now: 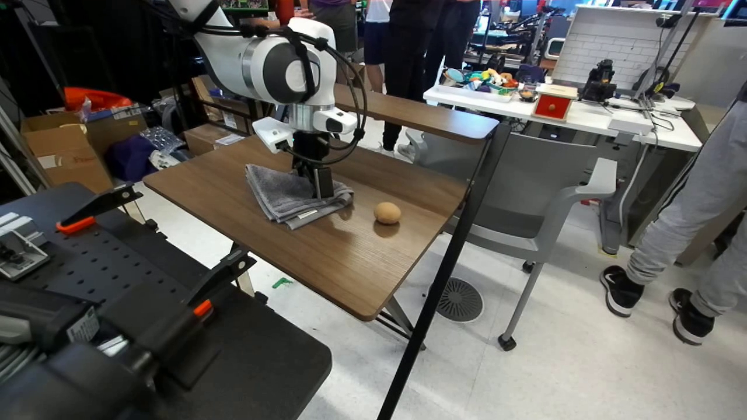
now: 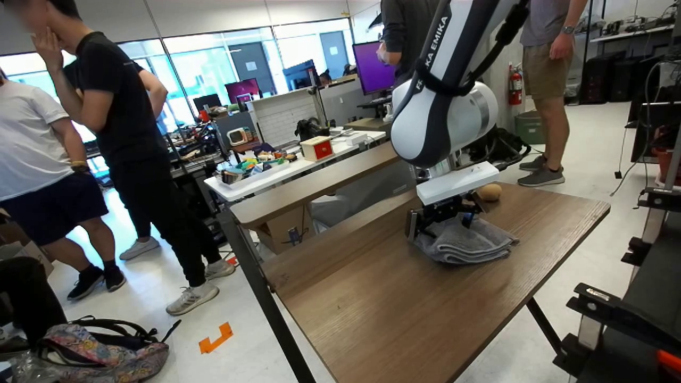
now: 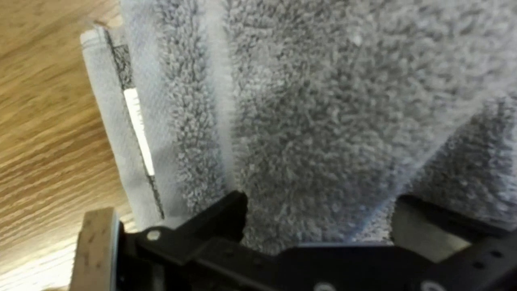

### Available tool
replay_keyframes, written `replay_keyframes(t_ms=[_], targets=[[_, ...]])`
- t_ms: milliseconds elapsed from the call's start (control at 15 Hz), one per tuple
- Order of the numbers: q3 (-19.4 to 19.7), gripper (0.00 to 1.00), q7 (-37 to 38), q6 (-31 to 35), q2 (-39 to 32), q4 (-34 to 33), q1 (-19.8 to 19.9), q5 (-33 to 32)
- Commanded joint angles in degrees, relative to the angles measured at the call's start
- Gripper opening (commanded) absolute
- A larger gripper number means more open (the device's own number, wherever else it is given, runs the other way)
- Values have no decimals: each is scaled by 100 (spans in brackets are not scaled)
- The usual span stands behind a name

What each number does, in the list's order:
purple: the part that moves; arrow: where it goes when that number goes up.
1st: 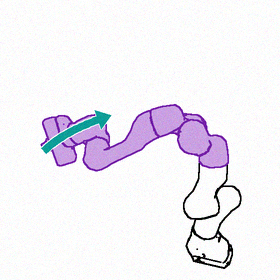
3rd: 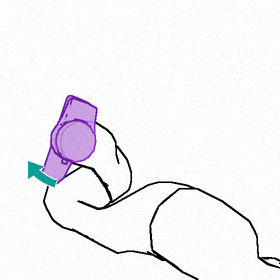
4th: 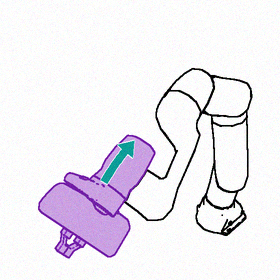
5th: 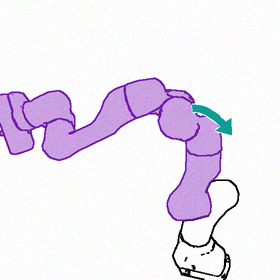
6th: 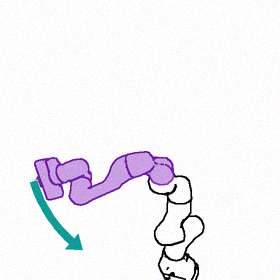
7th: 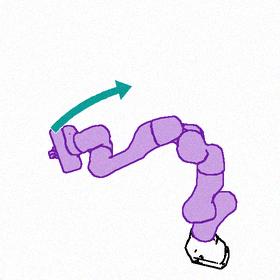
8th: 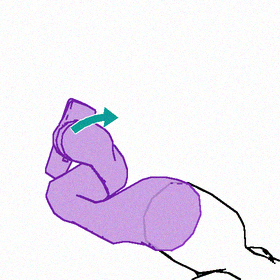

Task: Wipe the table with cloth

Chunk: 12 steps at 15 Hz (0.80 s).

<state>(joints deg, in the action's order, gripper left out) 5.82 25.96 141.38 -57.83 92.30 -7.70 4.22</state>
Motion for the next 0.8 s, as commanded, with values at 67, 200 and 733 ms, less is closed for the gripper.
replay_keyframes(t_ms=[67, 200, 733], targets=[[-565, 100, -557, 760, -143, 541, -23, 143], [-704, 100, -742, 948, -118, 676, -51, 128], [-575, 100, -677, 629, 673, 791, -121, 64]])
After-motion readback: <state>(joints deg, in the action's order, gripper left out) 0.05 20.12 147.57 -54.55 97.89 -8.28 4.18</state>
